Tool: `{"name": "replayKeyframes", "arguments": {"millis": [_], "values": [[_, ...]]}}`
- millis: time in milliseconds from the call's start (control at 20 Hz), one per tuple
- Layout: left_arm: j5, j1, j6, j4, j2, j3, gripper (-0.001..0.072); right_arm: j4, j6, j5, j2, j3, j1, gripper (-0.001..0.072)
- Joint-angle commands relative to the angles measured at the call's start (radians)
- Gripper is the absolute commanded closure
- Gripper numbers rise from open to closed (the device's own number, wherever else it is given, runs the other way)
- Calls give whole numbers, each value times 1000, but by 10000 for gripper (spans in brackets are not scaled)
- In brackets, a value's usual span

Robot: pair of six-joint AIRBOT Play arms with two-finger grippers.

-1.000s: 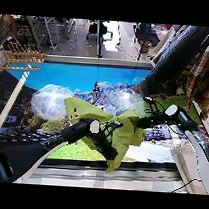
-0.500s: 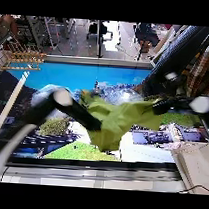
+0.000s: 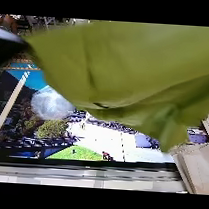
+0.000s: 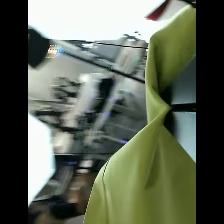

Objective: Fold the clothes and pants, and hang the long-sleeved shirts on hangers.

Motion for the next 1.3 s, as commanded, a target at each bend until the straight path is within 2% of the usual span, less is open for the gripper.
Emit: {"name": "replayKeyframes", "arguments": {"millis": [0,150,250,300,400,450,550,600,650,700,850,900,950,1050,1150,1250], "values": [[147,10,-30,195,96,12,706,66,-35,-87,-49,69,7,702],[141,11,-106,339,50,-149,706,74,-31,-12,-261,26,7,702],[151,38,-190,476,-37,-282,706,82,-32,3,-454,-11,7,701],[169,76,-200,491,-95,-337,707,82,-32,-3,-569,-18,7,701],[253,198,-189,446,-259,-403,706,107,-34,-77,-785,-18,8,701],[301,262,-174,394,-365,-399,707,134,-35,-175,-895,-18,12,701],[383,361,-97,213,-572,-372,705,229,-35,-395,-1082,-13,21,700],[405,394,-45,121,-665,-347,667,293,-33,-470,-1163,8,25,684],[407,420,3,44,-756,-309,405,341,-32,-483,-1225,42,24,442],[395,438,12,11,-820,-275,202,346,-14,-462,-1267,74,20,153],[221,497,11,51,-892,-241,203,285,80,-265,-1253,85,-39,154],[132,519,-5,104,-891,-241,205,248,116,-148,-1238,85,-71,157],[48,536,-39,148,-891,-241,205,221,154,-27,-1224,84,-103,210],[-102,553,-83,198,-892,-248,205,182,206,233,-1202,72,-158,219],[-183,539,-83,173,-892,-278,205,142,232,474,-1166,2,-161,220],[-204,493,-83,143,-891,-333,205,140,269,566,-1113,-138,-112,189]]}}
